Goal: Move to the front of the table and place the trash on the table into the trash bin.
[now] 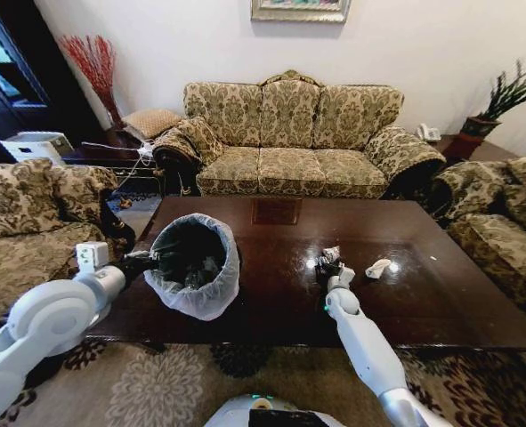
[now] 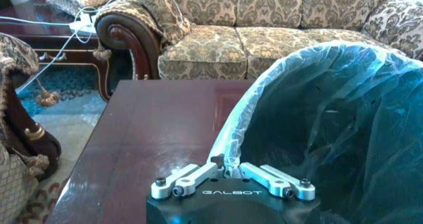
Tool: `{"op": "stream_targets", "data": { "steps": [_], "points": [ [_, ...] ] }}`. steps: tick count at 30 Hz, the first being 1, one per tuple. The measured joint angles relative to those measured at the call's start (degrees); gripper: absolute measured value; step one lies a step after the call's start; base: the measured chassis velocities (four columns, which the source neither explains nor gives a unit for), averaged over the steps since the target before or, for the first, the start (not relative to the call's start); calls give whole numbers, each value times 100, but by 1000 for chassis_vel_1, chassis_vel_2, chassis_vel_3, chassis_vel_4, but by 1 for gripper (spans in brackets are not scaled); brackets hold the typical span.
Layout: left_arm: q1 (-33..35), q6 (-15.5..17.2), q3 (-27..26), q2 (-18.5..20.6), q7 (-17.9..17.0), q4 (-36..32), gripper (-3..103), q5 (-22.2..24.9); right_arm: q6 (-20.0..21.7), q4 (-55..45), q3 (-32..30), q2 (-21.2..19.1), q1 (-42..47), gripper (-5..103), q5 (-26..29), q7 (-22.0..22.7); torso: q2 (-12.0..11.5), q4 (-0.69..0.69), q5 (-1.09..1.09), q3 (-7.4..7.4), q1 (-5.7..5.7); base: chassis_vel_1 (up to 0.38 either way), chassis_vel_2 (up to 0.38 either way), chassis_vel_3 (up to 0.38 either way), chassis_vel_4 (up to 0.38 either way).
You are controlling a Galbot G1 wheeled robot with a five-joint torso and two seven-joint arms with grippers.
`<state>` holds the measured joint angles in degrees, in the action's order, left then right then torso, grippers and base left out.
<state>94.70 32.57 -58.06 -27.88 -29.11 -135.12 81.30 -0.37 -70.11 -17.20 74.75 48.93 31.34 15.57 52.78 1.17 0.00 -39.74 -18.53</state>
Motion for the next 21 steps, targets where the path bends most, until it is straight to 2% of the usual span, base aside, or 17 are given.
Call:
{"op": "stream_targets", "data": {
  "steps": [1, 5, 7, 9, 12, 13, 17, 21],
  "points": [
    [0, 0, 0, 0, 0, 0, 0, 0, 0, 0, 0, 0, 0, 45, 0, 0, 0, 0, 0, 0, 0, 0, 0, 0, 0],
    [4, -1, -9, -1, 2, 1, 0, -2, -208, -202, -38, -14, 152, 28, -18, -30, 0, 0, -1, 0, 0, 0, 0, 0, 0],
    [6, -2, -11, -1, 3, 3, 0, -2, -309, -328, -82, -10, 224, 28, -66, -66, 0, 0, -1, 0, 0, 0, 0, 0, 0],
    [6, -2, -17, 2, 2, 6, 0, -2, -398, -615, -183, -10, 366, 22, -128, -179, 0, 0, 0, 0, 0, 0, 0, 0, 0],
    [6, -2, -36, 57, -11, 16, 0, 24, -429, -1784, -292, -100, 658, 16, -163, -516, 0, -1, 1, 1, 0, 0, 0, 0, 0],
    [6, -2, -36, 57, -11, 16, 0, 24, -429, -1784, -292, -100, 658, 16, -163, -516, 0, -1, 1, 1, 0, 0, 0, 0, 0],
    [-25, 64, -18, 178, -99, 18, 0, 214, -46, -4095, 222, -363, 791, 16, 53, -1276, 0, 0, 2, 1, 0, 0, 0, 0, 0],
    [-18, 130, 8, 243, -131, -50, 0, 337, 139, -4846, 691, -458, 773, 16, 157, -1598, 0, -1, 4, 1, 1, 0, 0, 0, 0]
  ]
}}
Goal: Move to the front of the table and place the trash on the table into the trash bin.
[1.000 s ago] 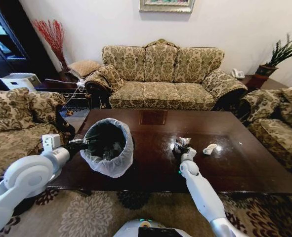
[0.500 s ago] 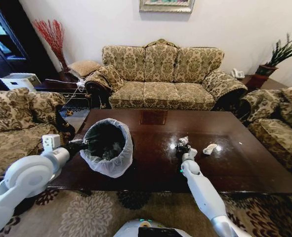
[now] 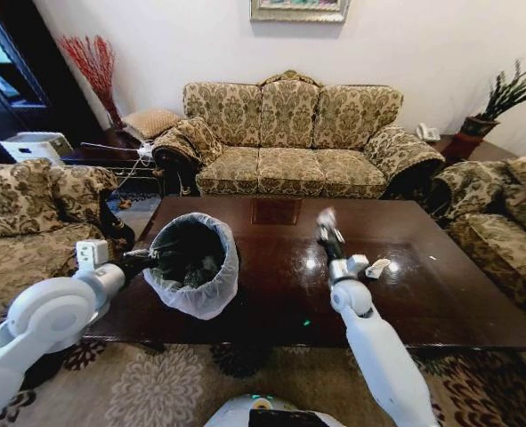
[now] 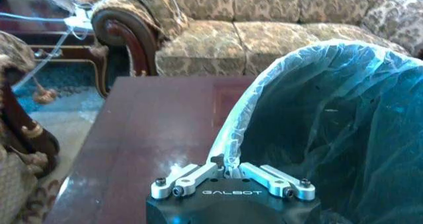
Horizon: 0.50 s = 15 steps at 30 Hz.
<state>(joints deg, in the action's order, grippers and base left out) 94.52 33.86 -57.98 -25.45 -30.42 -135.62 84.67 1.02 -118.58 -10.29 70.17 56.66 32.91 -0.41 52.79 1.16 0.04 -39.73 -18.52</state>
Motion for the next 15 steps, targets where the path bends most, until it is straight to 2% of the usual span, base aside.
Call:
{"op": "stream_targets", "data": {
  "steps": [4, 5, 8, 10, 15],
  "points": [
    [65, 62, 6, 116, -48, -138, 0, 152, 181, -607, 1302, -80, -300, 16, 147, -235, 0, 0, -4, 0, 1, 0, 0, 0, 0],
    [65, 62, 6, 116, -48, -138, 0, 152, 181, -607, 1302, -80, -300, 16, 147, -235, 0, 0, -4, 0, 1, 0, 0, 0, 0],
    [76, 84, 21, 126, -61, -233, 0, 167, 271, -450, 2039, -60, -577, 16, -115, -337, 0, 1, -2, -1, 0, 0, 0, 0, 0],
    [94, 91, -20, 94, -71, -290, 0, 171, 280, -302, 2304, 1, -621, 16, -387, -398, 0, 1, -2, -1, 0, 0, 0, 0, 0],
    [115, 96, -98, 23, -72, -329, 0, 171, 295, -217, 2404, 91, -552, 15, -640, -399, 0, 0, -5, -1, 0, 0, 0, 0, 0]
  ]
}}
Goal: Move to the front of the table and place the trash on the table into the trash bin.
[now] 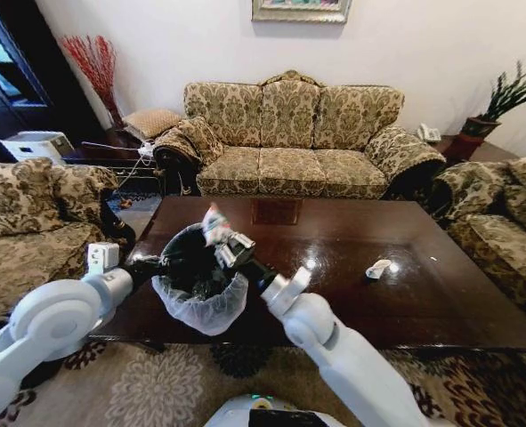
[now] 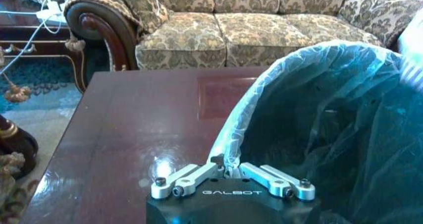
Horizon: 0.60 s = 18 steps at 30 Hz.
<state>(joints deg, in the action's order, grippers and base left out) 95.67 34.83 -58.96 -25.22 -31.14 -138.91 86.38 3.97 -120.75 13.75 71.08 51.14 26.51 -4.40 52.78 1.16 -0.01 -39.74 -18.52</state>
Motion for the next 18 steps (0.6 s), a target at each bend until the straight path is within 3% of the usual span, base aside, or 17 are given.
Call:
{"op": "stream_targets", "data": {
  "steps": [3, 5, 7, 8, 12, 18],
  "points": [
    [-2, 0, -7, -27, -1, -23, 0, -3, 1, 23, 39, -12, 62, 30, -105, 5, 0, 0, 1, 0, 0, 0, 0, 0, 0],
    [-5, 0, -2, -34, -1, -34, 0, -3, 1, 23, 38, -17, 68, 30, -111, 6, 0, 0, 1, 0, 0, 0, 0, 0, 0],
    [-23, 0, 5, -62, -2, -42, 0, -7, -3, 10, -3, -27, 117, 41, -107, 13, 0, 0, 1, 0, 0, 0, 0, 0, 0],
    [-23, 0, 5, -62, -2, -42, 0, -7, -3, 10, -3, -27, 117, 41, -107, 13, 0, 0, 1, 0, 0, 0, 0, 0, 0],
    [-4, -2, 1, -103, 2, -38, 0, -13, 8, -89, -21, -62, 229, 63, -31, 56, 0, 0, 1, 0, 0, 0, 0, 0, 0],
    [7, -2, 3, -133, 3, -81, 0, -16, -31, -93, -18, -82, 211, 79, -10, 42, 0, 0, 1, 0, 0, 0, 0, 0, 0]
  ]
}}
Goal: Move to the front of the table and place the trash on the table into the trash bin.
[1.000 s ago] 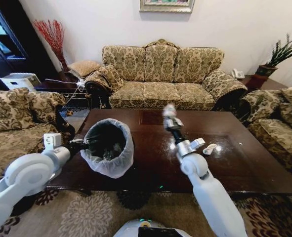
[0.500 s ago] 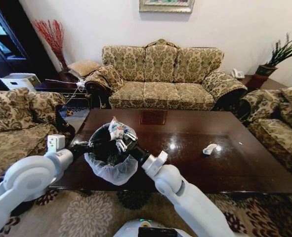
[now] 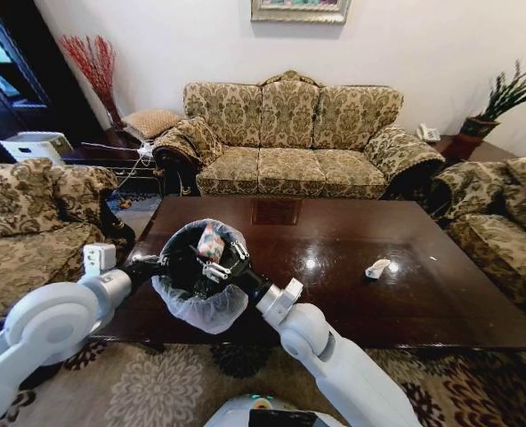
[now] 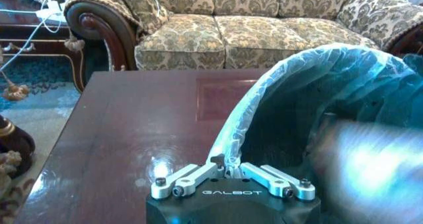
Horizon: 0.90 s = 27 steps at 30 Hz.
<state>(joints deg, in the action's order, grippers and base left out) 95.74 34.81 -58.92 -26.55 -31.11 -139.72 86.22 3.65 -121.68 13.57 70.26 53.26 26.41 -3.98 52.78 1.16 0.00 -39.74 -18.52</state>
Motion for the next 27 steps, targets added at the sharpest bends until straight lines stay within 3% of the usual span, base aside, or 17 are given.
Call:
{"op": "stream_targets", "data": {
  "steps": [4, 10, 19, 24, 27],
  "points": [
    [27, 0, -40, -30, -3, -2, 0, -4, -230, -77, -226, -20, 95, 98, 107, -128, 0, 0, 1, 0, 0, 0, 0, 0, 0],
    [41, -1, -91, -85, -4, 21, 0, -12, -637, -406, -736, -52, 485, 100, 45, -147, 0, 0, -1, 0, 0, 0, 0, 0, 0],
    [-49, -25, -128, -133, -5, 81, 0, -16, -1048, -136, -2664, 109, 2328, 100, -606, 716, 0, -1, -2, 0, 0, 0, 0, 0, 0],
    [-16, -28, -137, -241, -4, 102, 0, -67, -1393, 504, -4073, 472, 2923, 100, -587, 815, 0, 0, 0, 0, 0, -13, -26, 26, 21],
    [-9, -30, -137, -265, -4, 103, 0, -92, -1489, 755, -4405, 501, 3060, 100, -471, 882, 0, 0, 1, 0, 0, -92, -102, 118, 100]
  ]
}}
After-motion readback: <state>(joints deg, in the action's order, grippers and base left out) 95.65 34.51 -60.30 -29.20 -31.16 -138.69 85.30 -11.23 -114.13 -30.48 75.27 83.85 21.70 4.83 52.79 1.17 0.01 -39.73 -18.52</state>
